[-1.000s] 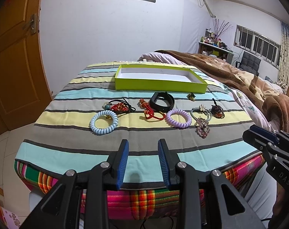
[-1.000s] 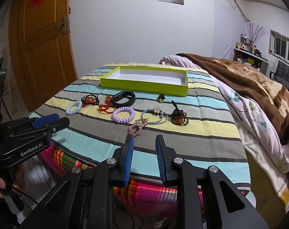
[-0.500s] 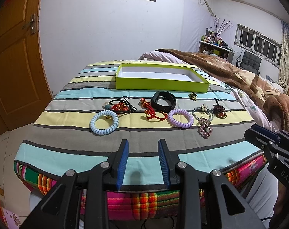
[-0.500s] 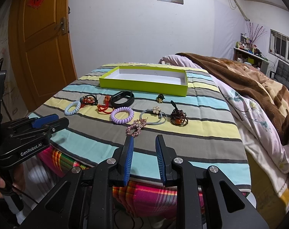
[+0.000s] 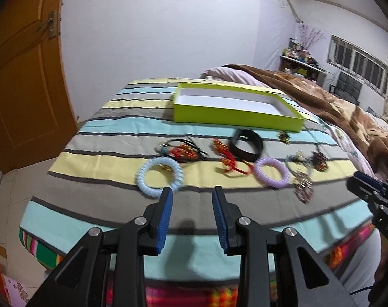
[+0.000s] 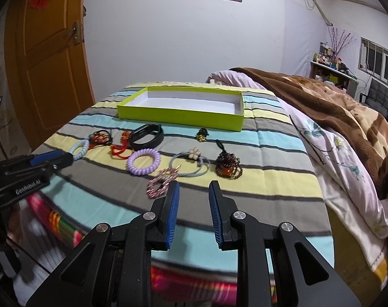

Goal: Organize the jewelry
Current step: 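Grasp the light-blue coil hair tie with the left tool while the right tool grasps the dark beaded bracelet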

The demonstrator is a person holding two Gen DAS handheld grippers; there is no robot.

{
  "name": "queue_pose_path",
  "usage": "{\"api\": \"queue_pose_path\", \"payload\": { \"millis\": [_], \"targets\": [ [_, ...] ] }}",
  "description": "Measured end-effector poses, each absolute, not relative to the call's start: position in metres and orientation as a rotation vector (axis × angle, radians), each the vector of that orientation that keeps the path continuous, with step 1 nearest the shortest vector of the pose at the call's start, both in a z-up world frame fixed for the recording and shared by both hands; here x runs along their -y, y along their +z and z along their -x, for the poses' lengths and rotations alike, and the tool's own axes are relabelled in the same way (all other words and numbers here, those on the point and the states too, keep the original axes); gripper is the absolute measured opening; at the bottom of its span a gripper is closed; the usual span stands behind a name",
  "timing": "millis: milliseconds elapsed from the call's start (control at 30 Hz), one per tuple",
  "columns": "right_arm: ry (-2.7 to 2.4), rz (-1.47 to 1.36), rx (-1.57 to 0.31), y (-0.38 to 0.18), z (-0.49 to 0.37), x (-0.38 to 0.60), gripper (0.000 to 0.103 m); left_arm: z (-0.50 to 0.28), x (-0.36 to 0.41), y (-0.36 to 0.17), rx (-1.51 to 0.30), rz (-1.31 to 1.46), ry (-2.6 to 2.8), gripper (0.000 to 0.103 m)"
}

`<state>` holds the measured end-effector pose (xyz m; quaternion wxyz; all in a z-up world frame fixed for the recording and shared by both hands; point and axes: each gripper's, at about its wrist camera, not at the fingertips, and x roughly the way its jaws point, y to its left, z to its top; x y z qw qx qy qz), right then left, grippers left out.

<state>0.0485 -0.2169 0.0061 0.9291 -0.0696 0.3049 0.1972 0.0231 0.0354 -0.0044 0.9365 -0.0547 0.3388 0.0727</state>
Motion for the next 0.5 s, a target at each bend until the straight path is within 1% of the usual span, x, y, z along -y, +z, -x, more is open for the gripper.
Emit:
{"api": "queue_pose_path", "payload": {
  "millis": [367, 400, 433, 467, 500],
  "targets": [
    [0.380, 0.155, -0.655, -0.002, -0.100, 0.221, 0.026, -0.055, -0.075, -0.018, -0.737, 0.141, 0.257, 0.034],
    [0.377, 0.158, -0.658, -0.003, -0.103, 0.221, 0.031, -0.057, -0.077, -0.020, -0.744, 0.142, 0.263, 0.034],
    [0.374, 0.159, -0.661, -0.003, -0.107, 0.221, 0.043, -0.060, -0.078, -0.022, -0.753, 0.143, 0.267, 0.034],
    [0.372, 0.158, -0.665, -0.004, -0.111, 0.221, 0.046, -0.061, -0.079, -0.023, -0.759, 0.145, 0.268, 0.034],
    [0.370, 0.156, -0.669, -0.005, -0.114, 0.222, 0.047, -0.062, -0.080, -0.025, -0.765, 0.147, 0.271, 0.034]
  ]
}}
